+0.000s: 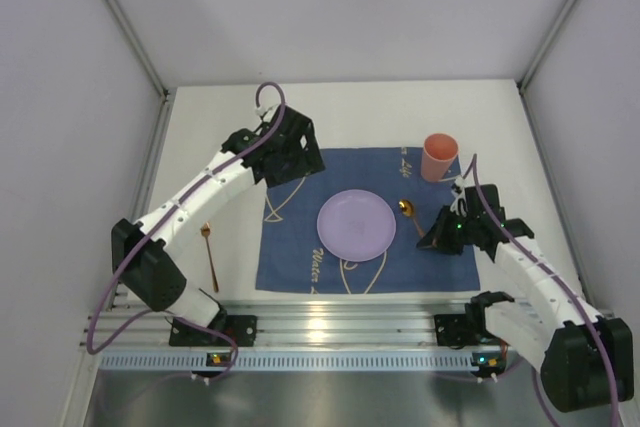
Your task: Set the dinner table for one person
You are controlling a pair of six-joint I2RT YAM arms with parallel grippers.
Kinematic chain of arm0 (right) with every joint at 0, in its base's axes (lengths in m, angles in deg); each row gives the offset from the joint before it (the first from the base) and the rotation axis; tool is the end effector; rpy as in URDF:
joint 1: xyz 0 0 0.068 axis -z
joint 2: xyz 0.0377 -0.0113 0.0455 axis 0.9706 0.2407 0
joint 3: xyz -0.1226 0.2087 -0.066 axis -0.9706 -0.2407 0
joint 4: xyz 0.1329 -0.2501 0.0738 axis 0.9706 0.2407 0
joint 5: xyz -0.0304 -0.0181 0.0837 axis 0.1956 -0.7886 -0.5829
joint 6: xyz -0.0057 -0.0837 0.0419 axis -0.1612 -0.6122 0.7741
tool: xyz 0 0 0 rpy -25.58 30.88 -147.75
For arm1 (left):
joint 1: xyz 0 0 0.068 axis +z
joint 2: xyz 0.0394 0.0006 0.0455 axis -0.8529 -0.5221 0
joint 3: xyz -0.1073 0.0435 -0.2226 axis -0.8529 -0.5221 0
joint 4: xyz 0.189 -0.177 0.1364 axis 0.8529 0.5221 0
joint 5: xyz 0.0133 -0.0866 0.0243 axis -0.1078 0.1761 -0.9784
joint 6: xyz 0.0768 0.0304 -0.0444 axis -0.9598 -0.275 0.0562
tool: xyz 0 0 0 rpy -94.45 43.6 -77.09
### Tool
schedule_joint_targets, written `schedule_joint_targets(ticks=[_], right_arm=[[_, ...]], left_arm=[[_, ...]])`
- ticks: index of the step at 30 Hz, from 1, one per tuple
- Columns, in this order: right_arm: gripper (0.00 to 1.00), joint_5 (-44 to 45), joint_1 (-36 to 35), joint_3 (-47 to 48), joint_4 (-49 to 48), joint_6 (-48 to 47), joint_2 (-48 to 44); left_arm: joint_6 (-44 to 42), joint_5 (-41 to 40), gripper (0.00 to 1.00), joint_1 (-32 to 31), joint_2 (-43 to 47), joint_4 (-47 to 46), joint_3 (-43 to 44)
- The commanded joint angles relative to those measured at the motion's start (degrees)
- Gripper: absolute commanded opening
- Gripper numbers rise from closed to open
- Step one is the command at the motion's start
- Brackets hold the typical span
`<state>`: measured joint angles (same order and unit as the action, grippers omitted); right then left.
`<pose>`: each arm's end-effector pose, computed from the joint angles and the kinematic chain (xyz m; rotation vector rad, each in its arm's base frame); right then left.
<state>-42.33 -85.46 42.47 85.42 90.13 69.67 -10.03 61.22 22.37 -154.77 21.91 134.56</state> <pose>0.2260 0.0732 0.1199 0.3444 2.6399 0.8070 0.3202 -0.2104 0.2697 -0.3457 2.4865 -0.3325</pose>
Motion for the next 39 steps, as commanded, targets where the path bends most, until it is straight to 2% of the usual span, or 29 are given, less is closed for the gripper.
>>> schedule_joint_targets(ticks=[1, 10, 14, 20, 21, 22, 23, 27, 28, 30, 39], right_arm=[[0.00, 2.48, 1.30, -0.01, -1.68, 1.95, -2.81], [0.00, 7.15, 1.83, -4.93, -7.38, 10.12, -2.21], [0.00, 5.67, 1.74, -7.99, -12.55, 15.65, -1.42], [0.00, 5.31, 1.21, -9.15, -13.99, 17.08, 0.69], [0.03, 5.05, 1.30, -9.32, -13.98, 16.90, 0.78], [0.12, 4.61, 1.21, -9.50, -13.89, 16.64, 0.69], [0.35, 3.91, 1.13, -9.76, -13.81, 16.29, 0.60], [0.67, 4.51, 1.04, -8.28, -9.61, 14.00, 0.60], [0.73, 4.69, 1.04, -7.66, -8.46, 13.48, 0.43], [0.81, 5.13, 0.95, -5.21, -4.95, 11.98, -0.18], [0.84, 7.59, 1.12, 13.07, 15.70, 7.14, -7.65]], left_arm=[[-1.10, -1.61, 0.89, -0.05, 1.96, 1.11, 0.19], [0.74, -6.98, 0.92, 2.05, 5.83, 5.41, -3.40], [1.54, -3.48, 0.93, 7.58, 10.65, 4.81, -10.33], [1.01, -1.79, 0.93, 9.44, 12.60, 4.10, -13.43], [0.92, -1.71, 0.93, 9.36, 12.34, 4.27, -13.35], [0.92, -1.79, 0.92, 9.36, 12.16, 4.36, -13.34], [0.92, -1.88, 0.92, 9.36, 11.90, 4.28, -13.17], [0.92, -2.67, 0.93, 9.44, 11.72, 4.10, -12.91], [0.84, -3.19, 0.93, 9.62, 11.63, 4.19, -12.82], [0.14, -3.46, 0.93, 10.23, 11.81, 4.45, -12.90], [-3.56, -3.46, 0.94, 24.98, 14.27, 4.63, -20.45]])
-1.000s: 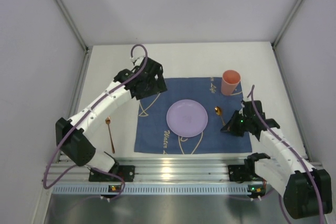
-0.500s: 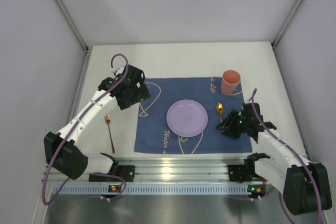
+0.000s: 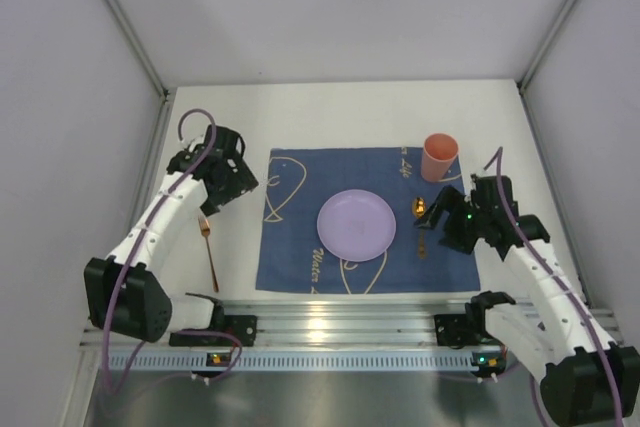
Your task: Set the dinner table for one person
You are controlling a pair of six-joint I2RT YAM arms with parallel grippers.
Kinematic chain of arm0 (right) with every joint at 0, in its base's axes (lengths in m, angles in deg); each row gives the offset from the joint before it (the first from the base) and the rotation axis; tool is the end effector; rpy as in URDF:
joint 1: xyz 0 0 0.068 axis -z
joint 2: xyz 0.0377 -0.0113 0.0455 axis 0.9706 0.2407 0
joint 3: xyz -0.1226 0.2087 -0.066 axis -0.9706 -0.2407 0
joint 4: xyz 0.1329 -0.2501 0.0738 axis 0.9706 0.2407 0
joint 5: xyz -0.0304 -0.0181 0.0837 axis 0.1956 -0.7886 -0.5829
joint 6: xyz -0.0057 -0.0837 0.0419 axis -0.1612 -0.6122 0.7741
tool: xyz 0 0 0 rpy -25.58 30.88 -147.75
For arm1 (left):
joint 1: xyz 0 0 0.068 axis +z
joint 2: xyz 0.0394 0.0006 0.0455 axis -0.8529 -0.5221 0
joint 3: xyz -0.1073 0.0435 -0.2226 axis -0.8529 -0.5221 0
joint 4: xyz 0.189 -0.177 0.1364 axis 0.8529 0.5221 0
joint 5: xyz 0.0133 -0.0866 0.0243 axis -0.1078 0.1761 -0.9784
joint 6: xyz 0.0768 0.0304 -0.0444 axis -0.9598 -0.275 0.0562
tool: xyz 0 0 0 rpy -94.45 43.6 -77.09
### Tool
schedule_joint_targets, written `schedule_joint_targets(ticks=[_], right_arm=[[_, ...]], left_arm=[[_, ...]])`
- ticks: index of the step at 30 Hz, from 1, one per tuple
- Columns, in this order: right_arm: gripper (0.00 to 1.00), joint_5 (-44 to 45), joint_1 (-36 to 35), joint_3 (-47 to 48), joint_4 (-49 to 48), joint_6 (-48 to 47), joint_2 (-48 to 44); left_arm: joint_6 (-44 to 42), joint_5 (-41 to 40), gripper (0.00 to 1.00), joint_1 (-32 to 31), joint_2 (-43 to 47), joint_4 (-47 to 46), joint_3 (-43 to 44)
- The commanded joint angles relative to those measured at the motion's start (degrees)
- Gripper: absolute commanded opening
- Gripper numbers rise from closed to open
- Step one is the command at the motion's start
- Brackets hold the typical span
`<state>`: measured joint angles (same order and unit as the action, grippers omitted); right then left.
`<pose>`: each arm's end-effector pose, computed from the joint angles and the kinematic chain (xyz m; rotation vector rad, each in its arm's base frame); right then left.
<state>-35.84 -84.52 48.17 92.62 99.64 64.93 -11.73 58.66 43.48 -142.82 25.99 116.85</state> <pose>0.2283 0.0606 0.1607 0.6055 2.5558 0.7255 0.3075 -0.0592 0.2208 -0.7787 2.4975 -0.0015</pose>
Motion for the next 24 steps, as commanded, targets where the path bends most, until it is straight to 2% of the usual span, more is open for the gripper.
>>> schedule_joint_targets(ticks=[1, 3, 7, 15, 24], right_arm=[[0.84, 1.10, 0.19, 8.95, 9.84, -2.54, -3.87], [0.85, 2.15, 0.19, 13.08, 13.44, -2.72, -4.84], [0.85, 4.09, 0.10, 18.18, 18.63, -4.65, -5.29], [0.85, 5.76, 0.10, 18.28, 23.47, -6.76, -6.25], [0.85, 6.81, 0.10, 17.31, 23.83, -5.97, -5.38]], left_arm=[[-1.85, -1.08, 0.94, 7.63, 2.57, 0.19, -3.80], [-2.64, 0.22, 0.93, 13.69, 2.75, -2.00, -7.49], [-5.54, 3.13, 0.91, 20.66, 2.49, -8.59, -13.03], [-12.82, 2.26, 0.90, 23.48, -4.45, -18.17, -15.68], [-22.06, 5.59, 0.89, 24.10, -11.92, -26.61, -17.00]])
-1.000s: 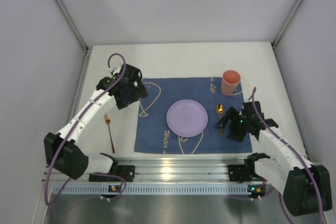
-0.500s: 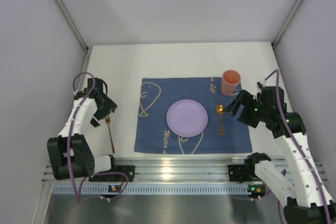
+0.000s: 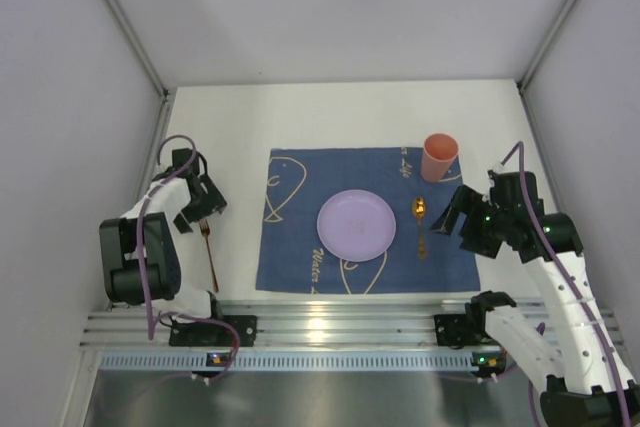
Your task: Set the dinner table for one person
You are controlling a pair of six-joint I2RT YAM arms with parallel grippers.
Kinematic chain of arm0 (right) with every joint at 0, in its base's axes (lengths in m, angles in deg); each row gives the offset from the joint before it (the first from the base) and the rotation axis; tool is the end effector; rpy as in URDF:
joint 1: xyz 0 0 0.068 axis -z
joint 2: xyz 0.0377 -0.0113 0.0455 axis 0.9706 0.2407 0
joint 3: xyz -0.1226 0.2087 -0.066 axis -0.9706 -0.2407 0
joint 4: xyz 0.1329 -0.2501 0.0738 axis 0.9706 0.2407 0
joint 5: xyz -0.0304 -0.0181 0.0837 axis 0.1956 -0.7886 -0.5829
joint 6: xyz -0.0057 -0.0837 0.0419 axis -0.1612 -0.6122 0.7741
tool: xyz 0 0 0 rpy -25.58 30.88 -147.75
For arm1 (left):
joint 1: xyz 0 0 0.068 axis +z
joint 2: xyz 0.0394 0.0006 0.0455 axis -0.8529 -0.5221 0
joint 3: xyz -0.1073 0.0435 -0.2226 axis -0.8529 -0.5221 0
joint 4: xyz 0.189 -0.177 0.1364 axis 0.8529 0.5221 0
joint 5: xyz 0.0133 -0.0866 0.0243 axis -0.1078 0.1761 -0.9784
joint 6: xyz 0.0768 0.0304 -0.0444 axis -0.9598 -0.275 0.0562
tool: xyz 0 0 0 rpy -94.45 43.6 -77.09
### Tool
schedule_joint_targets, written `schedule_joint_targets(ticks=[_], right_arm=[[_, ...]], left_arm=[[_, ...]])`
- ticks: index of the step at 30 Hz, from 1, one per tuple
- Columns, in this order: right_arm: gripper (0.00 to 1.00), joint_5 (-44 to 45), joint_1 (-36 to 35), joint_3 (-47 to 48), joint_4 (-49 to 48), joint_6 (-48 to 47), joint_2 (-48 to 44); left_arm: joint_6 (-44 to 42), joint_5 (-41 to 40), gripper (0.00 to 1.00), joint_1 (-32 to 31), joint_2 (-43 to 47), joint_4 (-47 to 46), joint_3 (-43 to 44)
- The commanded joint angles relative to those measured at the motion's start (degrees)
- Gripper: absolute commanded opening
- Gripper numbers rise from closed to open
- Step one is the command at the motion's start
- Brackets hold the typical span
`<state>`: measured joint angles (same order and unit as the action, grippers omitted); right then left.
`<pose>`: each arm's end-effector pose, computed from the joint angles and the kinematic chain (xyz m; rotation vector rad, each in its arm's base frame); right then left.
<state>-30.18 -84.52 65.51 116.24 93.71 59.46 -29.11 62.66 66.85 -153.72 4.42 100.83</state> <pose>0.1937 0.0473 0.2526 0.5126 2.5611 0.5619 0.3142 0.0631 0.0908 -0.9191 2.5865 0.1837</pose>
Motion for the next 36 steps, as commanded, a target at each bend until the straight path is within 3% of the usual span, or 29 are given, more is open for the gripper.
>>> schedule_joint_targets(ticks=[1, 9, 13, 23, 27, 36], right_arm=[[0.85, 1.41, 0.19, -0.11, 0.20, 0.30, 0.26], [0.85, 2.47, 0.19, -0.81, -1.47, 1.80, 1.49], [0.86, 3.09, 0.19, -0.72, -1.56, 2.15, 1.93], [0.86, 4.76, 0.10, -0.46, -0.59, 2.24, 1.50], [0.86, 4.93, 0.27, -0.81, -0.77, 2.06, 1.58], [0.86, 4.58, 0.27, -0.72, -2.00, 0.92, 2.99]], left_arm=[[-4.87, 1.86, 0.89, 0.74, -1.63, -5.39, -1.24], [-5.66, 2.12, 0.82, 1.35, -5.58, -5.75, -1.07], [-6.36, 3.44, 0.51, 1.62, -7.34, -6.80, -0.71], [-8.91, 5.99, 0.26, 2.49, -11.21, -6.01, 0.78], [-9.35, 7.05, 0.02, 2.49, -12.97, -5.22, 1.48], [-10.14, 6.61, 0.00, 2.41, -8.15, 0.22, 6.75]])
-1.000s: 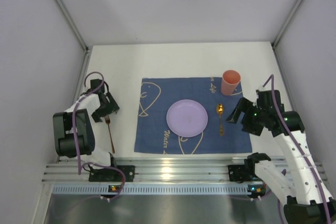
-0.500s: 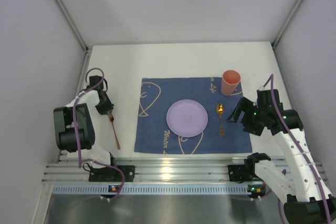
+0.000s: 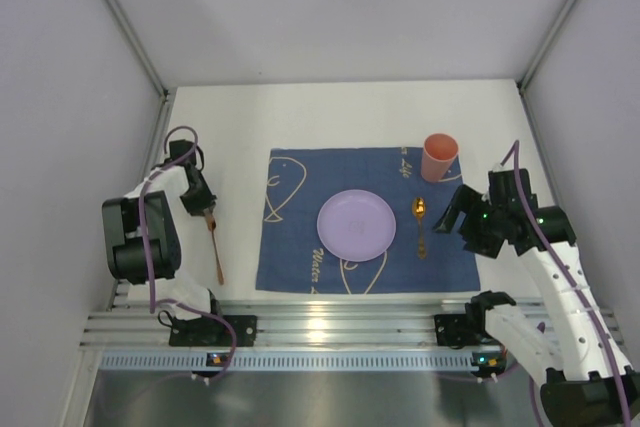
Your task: Set the dinner table for one person
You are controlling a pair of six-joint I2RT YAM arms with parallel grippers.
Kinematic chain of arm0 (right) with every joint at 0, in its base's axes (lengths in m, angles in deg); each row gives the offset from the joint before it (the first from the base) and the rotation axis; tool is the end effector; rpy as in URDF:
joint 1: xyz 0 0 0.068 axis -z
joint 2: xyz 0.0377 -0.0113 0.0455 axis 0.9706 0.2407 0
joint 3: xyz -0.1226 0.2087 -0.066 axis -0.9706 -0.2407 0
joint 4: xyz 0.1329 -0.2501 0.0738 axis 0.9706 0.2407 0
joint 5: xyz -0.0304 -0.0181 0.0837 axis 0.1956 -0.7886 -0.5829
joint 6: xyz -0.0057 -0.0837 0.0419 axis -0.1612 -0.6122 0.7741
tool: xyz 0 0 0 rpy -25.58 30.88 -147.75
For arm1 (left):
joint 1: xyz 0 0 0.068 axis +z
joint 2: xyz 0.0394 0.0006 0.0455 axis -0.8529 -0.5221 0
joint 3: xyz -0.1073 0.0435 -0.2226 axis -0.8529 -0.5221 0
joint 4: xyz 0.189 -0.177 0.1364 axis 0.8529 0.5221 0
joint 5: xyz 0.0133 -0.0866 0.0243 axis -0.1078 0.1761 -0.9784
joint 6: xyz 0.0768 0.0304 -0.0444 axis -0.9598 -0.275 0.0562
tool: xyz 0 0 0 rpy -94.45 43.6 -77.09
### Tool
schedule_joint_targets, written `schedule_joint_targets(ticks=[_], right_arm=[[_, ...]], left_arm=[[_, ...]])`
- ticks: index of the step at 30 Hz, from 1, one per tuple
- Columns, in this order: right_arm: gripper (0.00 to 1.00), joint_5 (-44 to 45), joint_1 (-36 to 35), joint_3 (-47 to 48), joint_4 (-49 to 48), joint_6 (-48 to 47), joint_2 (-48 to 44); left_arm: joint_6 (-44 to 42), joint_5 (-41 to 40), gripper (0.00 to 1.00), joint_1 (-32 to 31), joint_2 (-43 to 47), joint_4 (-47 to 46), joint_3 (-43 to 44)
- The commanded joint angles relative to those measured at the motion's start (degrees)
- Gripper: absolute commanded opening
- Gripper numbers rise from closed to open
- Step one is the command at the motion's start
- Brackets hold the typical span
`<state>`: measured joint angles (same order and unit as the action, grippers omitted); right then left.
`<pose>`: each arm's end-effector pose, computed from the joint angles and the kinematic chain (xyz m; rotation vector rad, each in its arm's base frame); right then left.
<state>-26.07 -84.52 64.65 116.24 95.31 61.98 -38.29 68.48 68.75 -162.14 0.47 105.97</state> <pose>0.2004 0.0423 0.2384 0.5941 2.5963 0.4607 0.3434 0.0705 0.0752 -0.7329 2.6602 0.0948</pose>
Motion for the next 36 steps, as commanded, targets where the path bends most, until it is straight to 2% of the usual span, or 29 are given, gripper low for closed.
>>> schedule_joint_targets(ticks=[1, 7, 11, 17, 20, 24, 29, 36], right_arm=[[0.86, 0.30, 0.36, 0.22, -2.26, -0.76, 0.65], [0.85, -0.49, 0.54, 0.31, -3.40, -1.90, 1.88], [0.85, -1.02, 0.63, 0.31, -3.76, -2.52, 2.23], [0.86, -1.11, 0.80, -0.04, -3.14, -3.84, 1.62], [0.86, -1.11, 0.98, -0.05, -2.35, -4.54, 1.27], [0.86, -0.76, 1.07, 0.13, -1.30, -5.33, 0.30], [0.86, -0.23, 1.50, 0.22, 0.20, -6.21, -0.58], [0.86, 0.73, 1.68, 0.57, 2.13, -7.44, -1.63]], left_arm=[[-1.14, 0.79, 0.00, 0.50, 0.89, 4.97, 3.80], [-1.58, 2.99, 0.00, -0.37, 2.56, 10.86, 15.30], [-1.75, 3.78, 0.00, -4.14, 2.91, 14.29, 21.12], [-2.54, 12.12, 0.00, -15.04, 0.99, 15.08, 26.84], [-2.46, 13.97, 0.00, -23.20, -1.39, 15.08, 29.04], [0.26, 16.00, 0.00, -28.23, -4.37, 13.51, 30.10], [5.88, 14.07, 0.00, -31.48, -7.63, 11.31, 29.66], [12.92, 3.28, 0.00, -33.16, -12.11, 10.16, 28.26]])
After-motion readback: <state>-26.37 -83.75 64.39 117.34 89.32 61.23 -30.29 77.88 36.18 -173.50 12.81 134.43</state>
